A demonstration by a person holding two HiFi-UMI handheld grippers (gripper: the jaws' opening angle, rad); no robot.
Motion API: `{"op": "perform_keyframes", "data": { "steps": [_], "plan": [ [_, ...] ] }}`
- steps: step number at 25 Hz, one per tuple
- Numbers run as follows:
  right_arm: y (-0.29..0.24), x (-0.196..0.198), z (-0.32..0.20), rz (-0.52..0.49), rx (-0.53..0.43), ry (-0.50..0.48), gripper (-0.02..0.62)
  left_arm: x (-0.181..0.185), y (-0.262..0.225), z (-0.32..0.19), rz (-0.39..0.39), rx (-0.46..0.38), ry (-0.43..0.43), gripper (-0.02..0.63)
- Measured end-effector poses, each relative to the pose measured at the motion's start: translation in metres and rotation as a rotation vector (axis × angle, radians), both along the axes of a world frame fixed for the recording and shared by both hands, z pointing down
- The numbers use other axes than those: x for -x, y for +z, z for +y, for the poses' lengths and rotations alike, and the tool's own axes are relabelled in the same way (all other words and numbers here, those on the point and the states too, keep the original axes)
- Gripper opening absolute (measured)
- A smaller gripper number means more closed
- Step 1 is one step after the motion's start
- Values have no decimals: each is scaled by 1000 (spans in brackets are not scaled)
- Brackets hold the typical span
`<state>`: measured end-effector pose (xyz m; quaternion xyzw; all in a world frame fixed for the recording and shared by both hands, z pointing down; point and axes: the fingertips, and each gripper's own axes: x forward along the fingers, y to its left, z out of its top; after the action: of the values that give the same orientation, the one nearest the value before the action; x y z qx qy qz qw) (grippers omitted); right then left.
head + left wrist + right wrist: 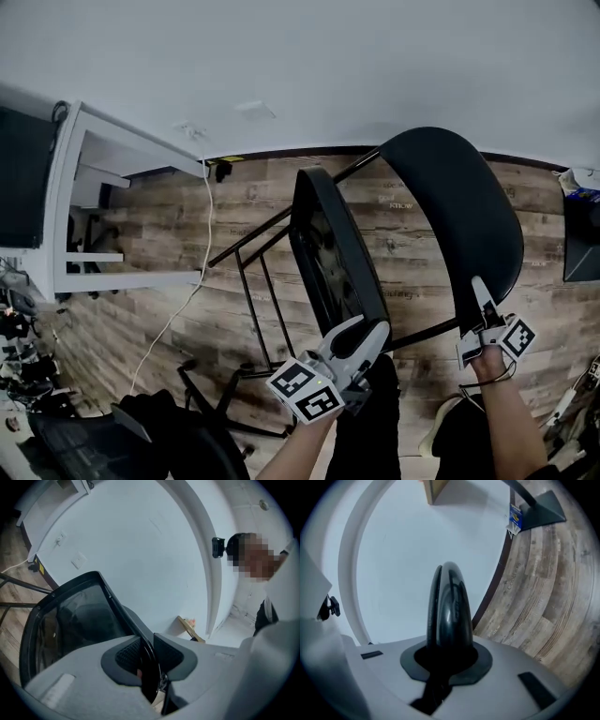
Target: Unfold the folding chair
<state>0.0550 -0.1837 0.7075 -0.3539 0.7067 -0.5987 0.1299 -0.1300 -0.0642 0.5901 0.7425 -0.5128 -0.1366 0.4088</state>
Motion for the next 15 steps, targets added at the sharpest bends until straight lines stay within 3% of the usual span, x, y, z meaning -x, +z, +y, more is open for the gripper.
{"op": "perform_keyframes", "data": {
  "steps": [6,15],
  "plan": [
    [-98,4,15,120,21,18,40,9,-64,3,92,49,21,88],
    [-185,1,7,247,49,63,41,18,-123,-15,221,85,64,92]
  ]
}}
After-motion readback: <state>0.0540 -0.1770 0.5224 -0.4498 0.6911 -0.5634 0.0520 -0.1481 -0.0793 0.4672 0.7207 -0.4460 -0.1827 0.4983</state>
